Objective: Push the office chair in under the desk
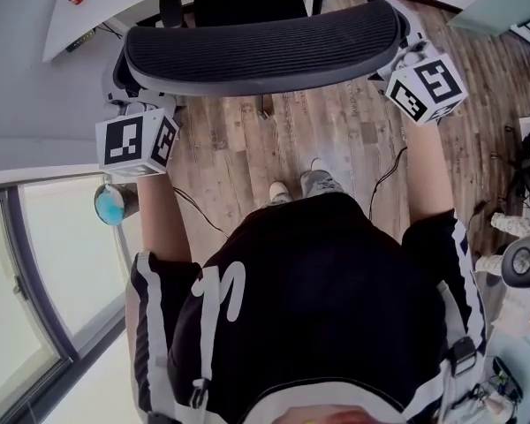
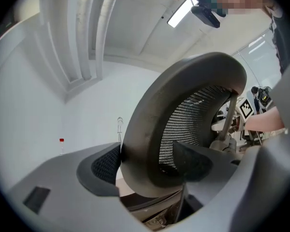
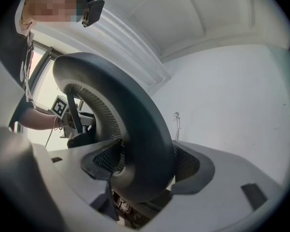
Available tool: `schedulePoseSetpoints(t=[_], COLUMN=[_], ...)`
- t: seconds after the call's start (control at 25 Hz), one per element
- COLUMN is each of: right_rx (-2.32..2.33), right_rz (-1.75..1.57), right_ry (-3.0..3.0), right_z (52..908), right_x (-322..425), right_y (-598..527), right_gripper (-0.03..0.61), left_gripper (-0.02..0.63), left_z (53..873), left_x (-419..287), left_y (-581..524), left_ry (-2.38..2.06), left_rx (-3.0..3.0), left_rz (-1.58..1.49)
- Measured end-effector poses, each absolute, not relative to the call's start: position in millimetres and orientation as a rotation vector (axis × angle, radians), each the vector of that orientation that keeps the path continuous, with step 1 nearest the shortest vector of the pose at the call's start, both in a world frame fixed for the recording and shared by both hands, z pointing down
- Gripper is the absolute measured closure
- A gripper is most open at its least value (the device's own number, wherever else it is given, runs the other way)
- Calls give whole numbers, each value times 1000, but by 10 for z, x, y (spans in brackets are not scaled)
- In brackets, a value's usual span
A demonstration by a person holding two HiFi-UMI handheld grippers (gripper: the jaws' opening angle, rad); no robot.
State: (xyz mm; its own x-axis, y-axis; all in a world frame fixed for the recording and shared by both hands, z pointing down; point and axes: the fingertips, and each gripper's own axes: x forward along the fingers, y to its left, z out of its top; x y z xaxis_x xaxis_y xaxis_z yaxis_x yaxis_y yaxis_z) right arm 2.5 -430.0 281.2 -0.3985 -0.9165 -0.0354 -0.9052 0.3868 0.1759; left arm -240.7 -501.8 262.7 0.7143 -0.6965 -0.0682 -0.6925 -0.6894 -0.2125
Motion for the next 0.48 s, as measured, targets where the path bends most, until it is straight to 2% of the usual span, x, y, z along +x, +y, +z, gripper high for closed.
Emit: schedulePoseSetpoints(t=[0.48], right_rx=[1849], right_rz=[-237], right_ry=[-2492], right_z=[2833], right_x=[86], right_y=[-4226], right_gripper=[261], left_gripper=[284], left_z=[2752], left_x=[-2565], left_y=[-4868], left_ry=[1175], left_rx=[-2707], left_rz=[22])
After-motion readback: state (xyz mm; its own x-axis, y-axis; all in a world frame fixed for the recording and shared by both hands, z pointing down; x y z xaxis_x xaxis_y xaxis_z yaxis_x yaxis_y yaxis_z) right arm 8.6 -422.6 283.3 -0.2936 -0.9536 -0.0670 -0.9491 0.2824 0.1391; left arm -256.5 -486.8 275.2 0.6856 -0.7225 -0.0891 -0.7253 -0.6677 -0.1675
